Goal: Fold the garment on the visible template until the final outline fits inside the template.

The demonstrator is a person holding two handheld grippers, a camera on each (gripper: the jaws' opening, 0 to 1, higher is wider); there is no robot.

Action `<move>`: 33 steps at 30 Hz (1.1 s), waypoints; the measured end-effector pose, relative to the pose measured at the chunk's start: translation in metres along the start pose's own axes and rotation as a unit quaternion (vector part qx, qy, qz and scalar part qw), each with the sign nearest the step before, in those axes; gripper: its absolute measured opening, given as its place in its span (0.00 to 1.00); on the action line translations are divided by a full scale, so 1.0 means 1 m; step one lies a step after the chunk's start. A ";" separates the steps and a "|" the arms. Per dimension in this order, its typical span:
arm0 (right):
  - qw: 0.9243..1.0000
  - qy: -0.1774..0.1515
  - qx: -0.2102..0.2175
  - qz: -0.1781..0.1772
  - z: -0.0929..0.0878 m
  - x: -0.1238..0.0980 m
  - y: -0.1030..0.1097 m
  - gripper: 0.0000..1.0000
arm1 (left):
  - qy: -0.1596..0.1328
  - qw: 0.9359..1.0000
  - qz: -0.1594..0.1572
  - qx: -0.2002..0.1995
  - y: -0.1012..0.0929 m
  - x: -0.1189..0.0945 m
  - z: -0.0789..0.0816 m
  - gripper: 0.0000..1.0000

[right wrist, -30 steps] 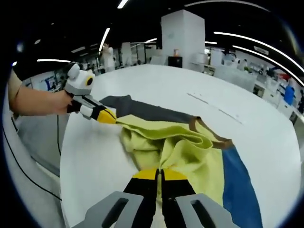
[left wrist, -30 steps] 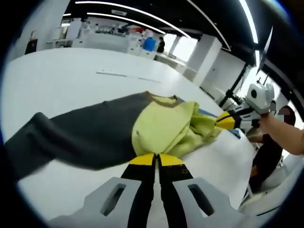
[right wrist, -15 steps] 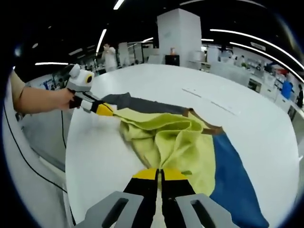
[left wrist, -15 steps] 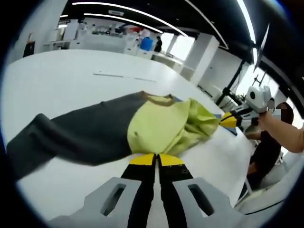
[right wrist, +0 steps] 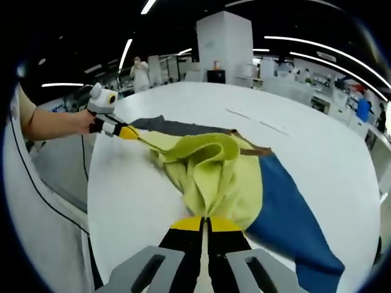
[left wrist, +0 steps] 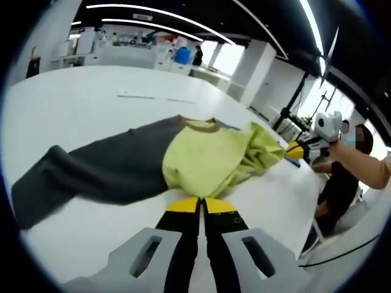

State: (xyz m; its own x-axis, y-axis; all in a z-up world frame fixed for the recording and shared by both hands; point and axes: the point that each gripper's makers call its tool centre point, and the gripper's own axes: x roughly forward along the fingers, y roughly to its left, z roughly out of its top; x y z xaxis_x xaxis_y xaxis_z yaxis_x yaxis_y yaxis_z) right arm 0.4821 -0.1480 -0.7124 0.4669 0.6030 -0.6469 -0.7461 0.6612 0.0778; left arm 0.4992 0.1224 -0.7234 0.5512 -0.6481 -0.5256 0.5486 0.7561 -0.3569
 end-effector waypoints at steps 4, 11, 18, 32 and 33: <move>1.000 0.005 0.007 -0.005 -0.012 -0.007 -0.004 0.00 | 0.004 1.000 -0.001 0.000 -0.001 -0.004 -0.004 0.00; 1.000 0.007 0.015 -0.003 -0.025 -0.017 -0.003 0.00 | 0.009 1.000 -0.007 0.002 -0.003 -0.009 -0.010 0.00; 1.000 0.008 0.018 0.001 -0.035 -0.026 -0.003 0.00 | 0.011 1.000 -0.011 -0.002 -0.003 -0.016 -0.013 0.00; 0.999 0.019 0.036 -0.003 -0.065 -0.051 -0.006 0.00 | 0.014 1.000 -0.010 -0.017 -0.010 -0.035 -0.025 0.00; 0.999 0.019 0.036 -0.003 -0.066 -0.051 -0.005 0.00 | 0.014 1.000 -0.010 -0.017 -0.011 -0.035 -0.025 0.00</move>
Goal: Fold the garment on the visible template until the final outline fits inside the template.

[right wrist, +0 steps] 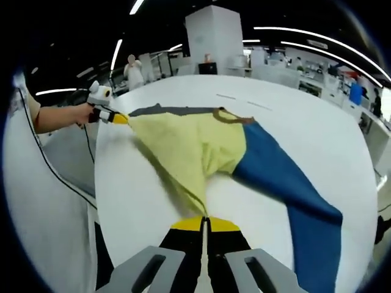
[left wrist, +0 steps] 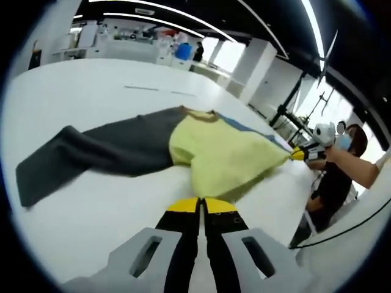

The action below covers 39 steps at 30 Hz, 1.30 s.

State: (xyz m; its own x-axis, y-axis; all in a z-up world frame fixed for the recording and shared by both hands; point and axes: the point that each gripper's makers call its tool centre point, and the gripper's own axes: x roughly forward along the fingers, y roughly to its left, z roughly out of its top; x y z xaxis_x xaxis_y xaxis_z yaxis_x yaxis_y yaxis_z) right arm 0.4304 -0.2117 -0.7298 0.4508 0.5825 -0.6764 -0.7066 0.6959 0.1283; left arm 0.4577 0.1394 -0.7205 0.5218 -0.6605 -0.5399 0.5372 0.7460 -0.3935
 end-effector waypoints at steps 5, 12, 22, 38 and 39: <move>1.000 0.006 -0.001 0.005 -0.008 -0.003 0.004 0.00 | 0.008 1.000 -0.002 0.003 -0.004 -0.005 -0.006 0.00; 1.000 0.010 -0.001 0.011 -0.018 -0.007 0.012 0.00 | 0.015 1.000 -0.006 -0.003 -0.007 -0.013 -0.018 0.00; 1.000 0.015 0.002 0.012 -0.032 -0.012 0.020 0.00 | 0.027 1.000 -0.002 -0.006 -0.008 -0.021 -0.035 0.00; 0.999 -0.004 0.014 0.047 -0.041 -0.004 0.056 0.04 | 0.032 0.999 -0.012 -0.014 -0.013 -0.021 -0.044 0.00; 0.999 -0.005 0.014 0.044 -0.041 -0.003 0.055 0.06 | 0.032 0.999 -0.011 -0.015 -0.013 -0.022 -0.045 0.00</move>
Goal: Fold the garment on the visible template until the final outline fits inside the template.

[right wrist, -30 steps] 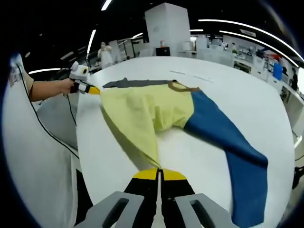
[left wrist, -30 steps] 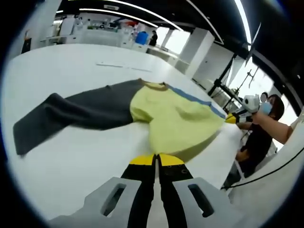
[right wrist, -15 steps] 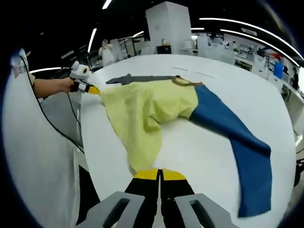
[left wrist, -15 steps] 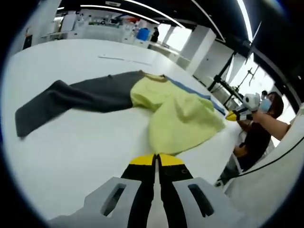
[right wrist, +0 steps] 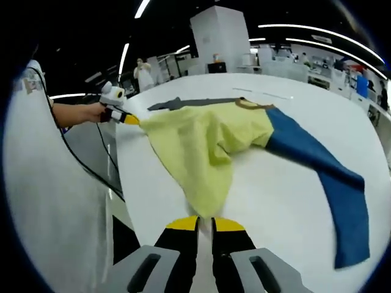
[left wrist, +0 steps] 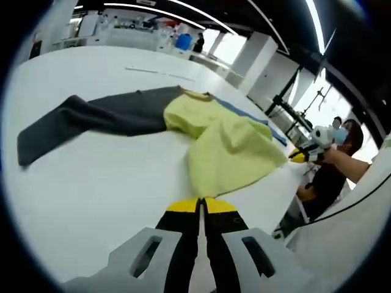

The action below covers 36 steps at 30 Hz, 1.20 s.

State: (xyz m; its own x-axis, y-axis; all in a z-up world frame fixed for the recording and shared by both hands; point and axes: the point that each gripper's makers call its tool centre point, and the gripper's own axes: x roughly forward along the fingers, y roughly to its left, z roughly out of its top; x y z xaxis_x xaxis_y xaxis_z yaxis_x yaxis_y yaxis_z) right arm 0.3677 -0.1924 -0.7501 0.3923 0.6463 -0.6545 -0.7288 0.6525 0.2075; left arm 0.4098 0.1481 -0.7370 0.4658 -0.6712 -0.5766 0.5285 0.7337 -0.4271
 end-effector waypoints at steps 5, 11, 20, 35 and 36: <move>1.000 0.005 -0.002 -0.008 -0.003 0.004 -0.002 0.06 | 0.000 1.000 0.000 -0.003 0.000 0.000 -0.002 0.00; 1.000 0.004 -0.006 -0.003 -0.001 0.009 0.002 0.02 | 0.000 1.000 0.000 -0.002 0.000 -0.001 -0.002 0.00; 1.000 0.003 -0.011 -0.003 -0.002 0.007 0.003 0.00 | 0.001 1.000 -0.001 -0.004 -0.001 -0.002 -0.006 0.00; 1.000 0.013 -0.008 0.010 -0.017 -0.004 0.018 0.00 | 0.018 1.000 -0.013 -0.005 -0.016 -0.011 -0.026 0.00; 1.000 0.014 -0.008 0.012 -0.019 -0.005 0.019 0.00 | 0.019 1.000 -0.014 -0.006 -0.017 -0.012 -0.029 0.00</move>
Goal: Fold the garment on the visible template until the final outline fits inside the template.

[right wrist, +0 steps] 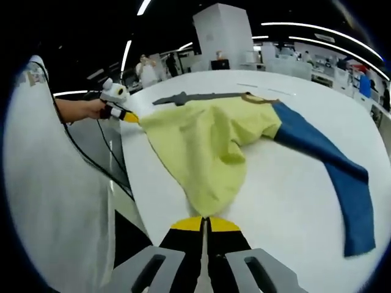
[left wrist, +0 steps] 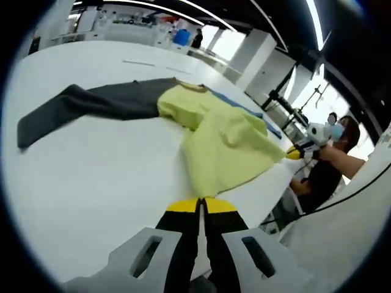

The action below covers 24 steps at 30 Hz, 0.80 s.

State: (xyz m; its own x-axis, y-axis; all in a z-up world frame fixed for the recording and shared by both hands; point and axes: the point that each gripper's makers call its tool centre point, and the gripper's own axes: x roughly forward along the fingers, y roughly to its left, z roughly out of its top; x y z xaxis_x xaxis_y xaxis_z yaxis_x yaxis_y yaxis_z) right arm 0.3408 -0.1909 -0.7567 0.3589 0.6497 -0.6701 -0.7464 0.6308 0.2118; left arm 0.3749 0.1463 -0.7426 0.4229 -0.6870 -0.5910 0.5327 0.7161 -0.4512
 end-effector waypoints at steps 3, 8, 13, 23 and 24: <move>1.000 0.002 0.000 0.002 -0.003 -0.002 0.003 0.00 | 0.009 1.000 -0.003 0.001 -0.003 -0.002 -0.008 0.00; 1.000 0.006 -0.002 0.006 -0.009 -0.006 0.012 0.00 | 0.018 1.000 -0.003 -0.001 -0.005 -0.008 -0.018 0.00; 1.000 0.010 -0.002 0.009 -0.016 -0.009 0.019 0.00 | 0.025 1.000 -0.002 -0.001 -0.007 -0.014 -0.027 0.00; 1.000 0.016 -0.002 0.019 -0.027 -0.011 0.033 0.00 | 0.036 0.999 0.000 -0.006 -0.008 -0.024 -0.044 0.00; 1.000 0.017 -0.003 0.020 -0.027 -0.012 0.033 0.00 | 0.037 0.999 0.000 -0.007 -0.008 -0.024 -0.045 0.00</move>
State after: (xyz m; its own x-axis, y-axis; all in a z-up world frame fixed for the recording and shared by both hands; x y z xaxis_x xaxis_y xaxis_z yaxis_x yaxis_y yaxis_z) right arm 0.2963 -0.1890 -0.7611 0.3098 0.6591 -0.6853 -0.7626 0.6027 0.2350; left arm 0.3273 0.1625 -0.7547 0.3679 -0.6758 -0.6387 0.5223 0.7185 -0.4593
